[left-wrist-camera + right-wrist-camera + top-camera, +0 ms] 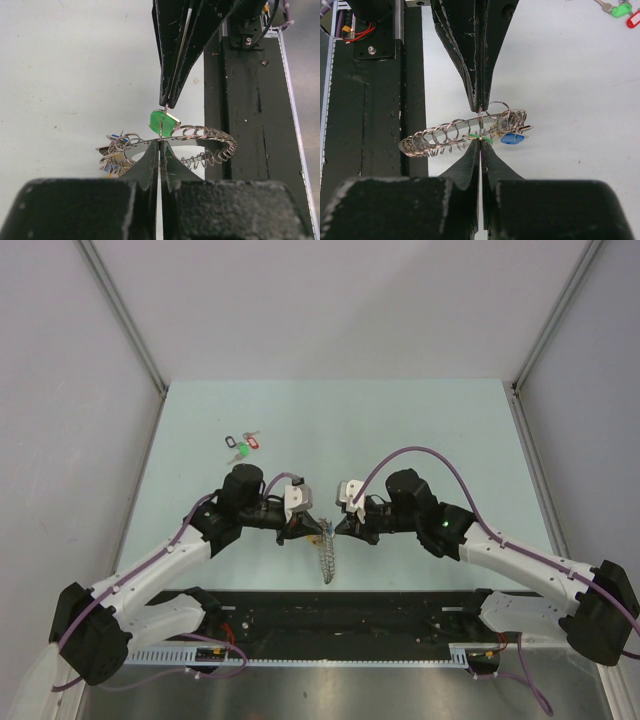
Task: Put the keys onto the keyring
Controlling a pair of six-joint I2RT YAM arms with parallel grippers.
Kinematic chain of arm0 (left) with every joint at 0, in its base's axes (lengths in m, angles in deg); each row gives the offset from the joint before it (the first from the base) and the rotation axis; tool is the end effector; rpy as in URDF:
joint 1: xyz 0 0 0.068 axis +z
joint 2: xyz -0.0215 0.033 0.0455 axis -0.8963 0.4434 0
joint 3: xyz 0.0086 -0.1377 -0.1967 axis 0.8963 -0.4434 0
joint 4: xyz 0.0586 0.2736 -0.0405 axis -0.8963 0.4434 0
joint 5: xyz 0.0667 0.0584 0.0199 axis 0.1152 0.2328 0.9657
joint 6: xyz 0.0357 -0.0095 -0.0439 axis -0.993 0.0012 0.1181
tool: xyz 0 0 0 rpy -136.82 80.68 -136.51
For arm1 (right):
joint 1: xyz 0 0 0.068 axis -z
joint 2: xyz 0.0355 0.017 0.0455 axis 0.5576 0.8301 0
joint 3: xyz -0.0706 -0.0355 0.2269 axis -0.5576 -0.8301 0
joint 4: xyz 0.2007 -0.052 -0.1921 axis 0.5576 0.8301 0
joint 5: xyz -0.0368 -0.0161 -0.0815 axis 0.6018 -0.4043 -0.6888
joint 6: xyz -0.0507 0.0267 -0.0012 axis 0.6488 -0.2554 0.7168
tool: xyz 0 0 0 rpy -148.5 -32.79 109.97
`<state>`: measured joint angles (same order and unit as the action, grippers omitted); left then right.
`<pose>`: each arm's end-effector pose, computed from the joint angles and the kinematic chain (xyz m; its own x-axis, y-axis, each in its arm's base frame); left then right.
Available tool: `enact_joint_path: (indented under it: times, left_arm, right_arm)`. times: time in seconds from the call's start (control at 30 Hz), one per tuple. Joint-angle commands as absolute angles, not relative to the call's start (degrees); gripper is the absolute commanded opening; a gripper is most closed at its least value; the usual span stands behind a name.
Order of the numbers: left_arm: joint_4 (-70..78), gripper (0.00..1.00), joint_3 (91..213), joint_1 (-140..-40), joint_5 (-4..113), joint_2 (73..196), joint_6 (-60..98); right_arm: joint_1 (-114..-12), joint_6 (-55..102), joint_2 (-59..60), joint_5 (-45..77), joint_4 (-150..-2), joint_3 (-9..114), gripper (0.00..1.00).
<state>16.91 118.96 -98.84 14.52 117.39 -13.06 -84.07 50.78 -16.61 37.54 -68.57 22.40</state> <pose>0.1948 -0.1744 0.2261 -0.0754 0.3323 -0.9401 0.9965 0.0602 -0.0586 0.1702 0.2347 0.2458 0.0736 -0.3945 -0.9159 -0.9885 0.0931 -0.1196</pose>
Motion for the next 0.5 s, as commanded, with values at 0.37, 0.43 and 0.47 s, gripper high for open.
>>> enact_joint_path:
  times: [0.37,0.43,0.47]
  left_arm:
    - [13.8,0.00,119.5,-99.3,10.2,115.8,-15.1]
    - [13.7,0.00,119.5,-99.3,10.1,115.9,-15.1]
    - [13.8,0.00,119.5,-99.3,9.8,115.8,-15.1]
  right_arm:
    - [-84.7,51.5,-16.7,38.1,-71.3,22.6,0.00]
    - [-84.8,51.4,-16.7,38.1,-71.3,22.6,0.00]
    - [-84.8,51.4,-16.7,38.1,-71.3,22.6,0.00]
